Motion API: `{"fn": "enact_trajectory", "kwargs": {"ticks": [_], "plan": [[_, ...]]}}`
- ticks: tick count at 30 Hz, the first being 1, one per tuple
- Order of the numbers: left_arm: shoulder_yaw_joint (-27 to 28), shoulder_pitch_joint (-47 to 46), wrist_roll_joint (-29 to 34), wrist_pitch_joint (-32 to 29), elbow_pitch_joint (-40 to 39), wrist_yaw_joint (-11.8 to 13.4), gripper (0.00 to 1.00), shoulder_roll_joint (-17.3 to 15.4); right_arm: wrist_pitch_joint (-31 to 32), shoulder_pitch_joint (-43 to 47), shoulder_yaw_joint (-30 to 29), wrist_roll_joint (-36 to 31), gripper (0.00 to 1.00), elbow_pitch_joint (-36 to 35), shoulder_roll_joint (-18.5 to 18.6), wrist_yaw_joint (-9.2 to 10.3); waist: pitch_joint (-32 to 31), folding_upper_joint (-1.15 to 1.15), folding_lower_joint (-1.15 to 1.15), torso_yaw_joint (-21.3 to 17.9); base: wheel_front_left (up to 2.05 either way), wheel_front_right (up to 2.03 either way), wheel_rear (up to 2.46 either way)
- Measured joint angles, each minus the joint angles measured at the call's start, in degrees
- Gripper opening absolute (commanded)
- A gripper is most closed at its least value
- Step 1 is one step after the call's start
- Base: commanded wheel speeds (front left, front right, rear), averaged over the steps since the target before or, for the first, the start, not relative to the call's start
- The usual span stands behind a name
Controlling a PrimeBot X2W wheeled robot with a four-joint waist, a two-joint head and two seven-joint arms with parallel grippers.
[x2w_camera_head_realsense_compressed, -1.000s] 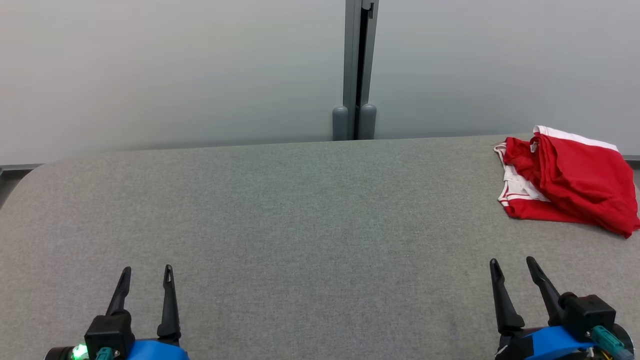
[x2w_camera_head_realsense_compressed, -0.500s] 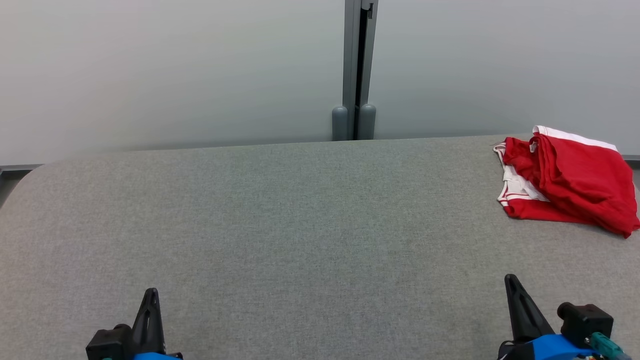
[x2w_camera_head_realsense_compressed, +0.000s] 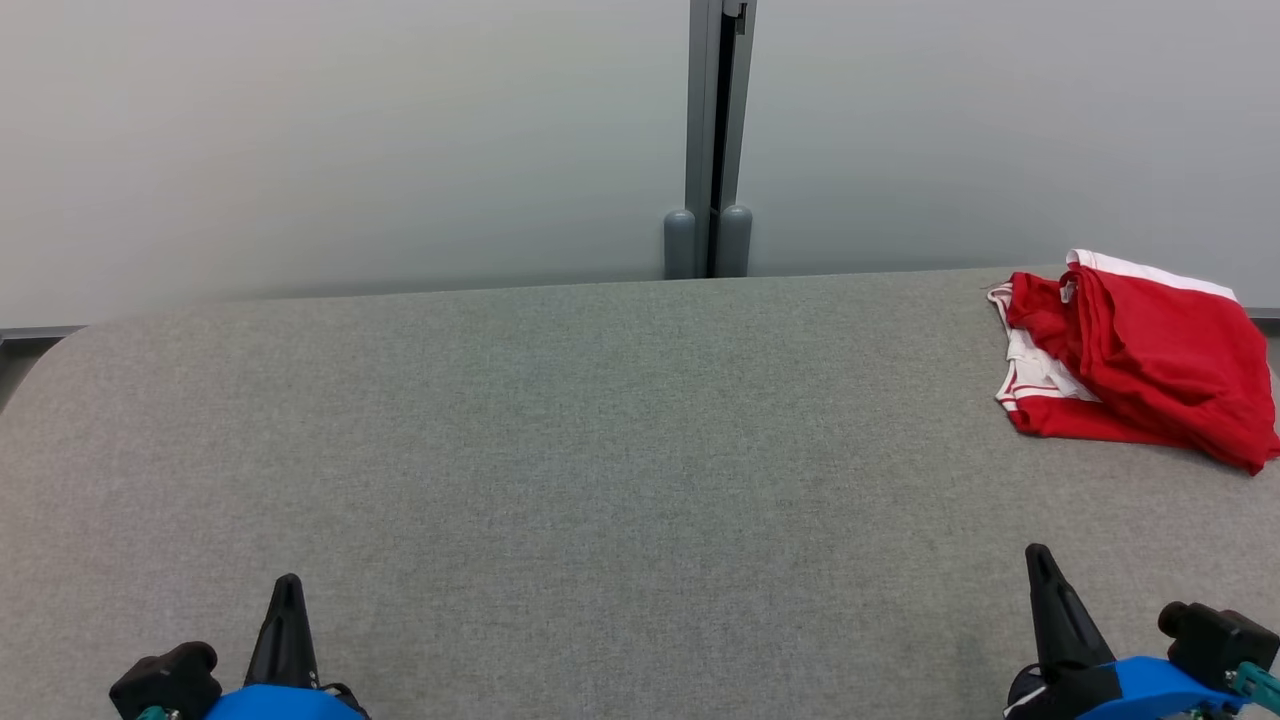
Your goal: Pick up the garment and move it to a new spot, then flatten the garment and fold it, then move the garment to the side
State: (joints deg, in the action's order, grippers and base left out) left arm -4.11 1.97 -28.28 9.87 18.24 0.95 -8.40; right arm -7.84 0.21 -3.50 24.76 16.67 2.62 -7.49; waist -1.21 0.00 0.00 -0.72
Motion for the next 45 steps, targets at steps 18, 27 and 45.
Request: {"fn": "enact_trajectory", "kwargs": {"ticks": [18, 27, 45], "plan": [[2.6, -2.0, -15.7, -3.9, -1.1, -2.0, 0.00, 1.4, 3.5, -1.2, -0.6, 16.5, 0.00, -0.7, 0.0, 0.01, 0.2, 0.00, 0.00, 0.1, 0.00, 0.00, 0.00], [3.6, -2.5, -22.4, -5.7, -1.5, -3.0, 0.00, 1.9, 4.8, -2.1, -0.9, 23.6, 0.00, -1.0, 0.0, 0.01, 0.3, 0.00, 0.00, 0.2, 0.00, 0.00, 0.00], [5.6, -4.4, -34.2, -8.8, -2.2, -4.4, 0.00, 3.1, 7.6, -3.3, -1.6, 35.9, 0.00, -1.4, 0.0, 0.01, 0.6, 0.00, 0.00, 0.3, 0.00, 0.00, 0.00]]}}
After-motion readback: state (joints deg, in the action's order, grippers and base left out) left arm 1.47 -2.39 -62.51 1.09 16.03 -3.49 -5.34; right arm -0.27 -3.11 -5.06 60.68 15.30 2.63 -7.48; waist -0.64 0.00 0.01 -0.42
